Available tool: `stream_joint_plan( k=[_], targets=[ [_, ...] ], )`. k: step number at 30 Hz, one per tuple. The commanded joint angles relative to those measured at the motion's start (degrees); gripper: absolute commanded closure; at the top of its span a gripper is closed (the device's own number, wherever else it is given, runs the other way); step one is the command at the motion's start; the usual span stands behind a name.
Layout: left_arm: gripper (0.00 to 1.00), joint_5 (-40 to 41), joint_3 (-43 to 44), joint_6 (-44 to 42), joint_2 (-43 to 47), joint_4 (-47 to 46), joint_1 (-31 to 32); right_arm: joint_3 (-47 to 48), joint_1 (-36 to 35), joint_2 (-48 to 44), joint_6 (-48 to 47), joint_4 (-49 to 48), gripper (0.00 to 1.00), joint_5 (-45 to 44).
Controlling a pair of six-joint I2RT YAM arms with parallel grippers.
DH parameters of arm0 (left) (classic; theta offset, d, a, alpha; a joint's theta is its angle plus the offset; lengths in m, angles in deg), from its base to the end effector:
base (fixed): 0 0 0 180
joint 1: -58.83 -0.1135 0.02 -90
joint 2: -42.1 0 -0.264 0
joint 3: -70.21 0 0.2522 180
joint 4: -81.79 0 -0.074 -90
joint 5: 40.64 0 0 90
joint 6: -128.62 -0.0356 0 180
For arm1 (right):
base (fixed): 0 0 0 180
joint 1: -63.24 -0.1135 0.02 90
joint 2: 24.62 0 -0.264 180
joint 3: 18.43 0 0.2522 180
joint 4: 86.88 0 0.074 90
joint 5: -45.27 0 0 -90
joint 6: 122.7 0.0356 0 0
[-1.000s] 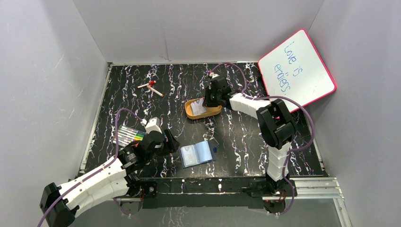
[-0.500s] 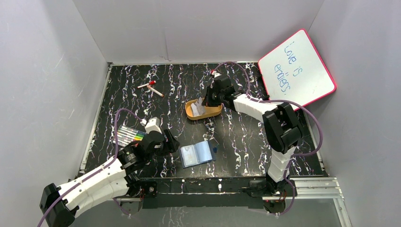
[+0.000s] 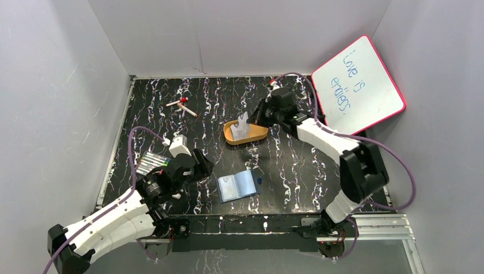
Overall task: Put the credit cards into the card holder
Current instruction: Pick up the credit card from the storage box, then insert the credit card into the card holder.
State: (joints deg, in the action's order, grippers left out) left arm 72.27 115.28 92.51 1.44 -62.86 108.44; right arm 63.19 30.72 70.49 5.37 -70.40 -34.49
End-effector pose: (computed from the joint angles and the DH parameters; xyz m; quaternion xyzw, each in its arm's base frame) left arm 0.1160 -0.1150 0.2500 -0.1297 0.8485 -0.2724 0.4348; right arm 0.3197 0.2113 0.2632 -0.0028 0.8636 0.3509 0.3620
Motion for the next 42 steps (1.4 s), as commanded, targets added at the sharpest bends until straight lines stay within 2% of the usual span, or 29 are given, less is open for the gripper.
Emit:
stream_joint_plan(
  k=[1, 4, 8, 11, 13, 17, 20, 23, 29, 38, 42],
  targets=[
    [0.4, 6.4, 3.75, 1.22, 2.48, 1.6, -0.21, -3.59, 0.83, -9.7, 10.22, -4.98, 1.0, 3.13],
    [0.38, 5.01, 4.17, 0.67, 3.76, -2.38, -0.21, -7.1, 0.83, -14.91, 15.16, -6.68, 1.0, 5.1],
    [0.22, 0.59, 3.53, -0.37, 5.31, -11.1, -0.17, -13.67, 0.78, -23.04, 20.76, -11.8, 1.0, 8.55],
    [0.2, -3.49, 2.64, -1.19, 5.3, -17.74, -0.21, -19.33, 0.79, -28.52, 24.13, -15.66, 1.0, 10.91],
    [0.2, -4.91, 2.26, -0.6, 5.25, -19.35, -0.21, -21.54, 0.7, -31.57, 23.98, -15.75, 1.0, 11.68],
    [0.21, -7.13, -0.59, 0.82, 5.97, -19.35, -0.21, -24.32, -0.53, -35.97, 16.12, -10.42, 1.0, 11.98],
    [0.23, -9.06, -3.09, 3.01, 5.67, -16.2, -0.21, -27.45, -4.21, -37.4, 10.8, -6.19, 1.0, 9.69],
    [0.26, -12.26, -5.58, 4.51, 4.1, -13.53, -0.21, -32.38, -8.68, -38.33, 9.73, -6.23, 1.0, 6.47],
    [0.37, -14.88, -8.75, 5.98, 0.16, -9.62, -0.21, -39.97, -13.43, -35.7, 12.47, -13.91, 1.0, 5.03],
    [0.52, -15.42, -13.56, 7.76, -1.82, -9.8, -0.21, -43.65, -15.9, -28.53, 14.32, -24.35, 1.0, 3.1],
    [0.61, -13.89, -13.86, 7.25, -2.76, -8.74, -0.21, -44.87, -16.91, -25.23, 14.4, -27.71, 1.0, 1.54]
  ],
)
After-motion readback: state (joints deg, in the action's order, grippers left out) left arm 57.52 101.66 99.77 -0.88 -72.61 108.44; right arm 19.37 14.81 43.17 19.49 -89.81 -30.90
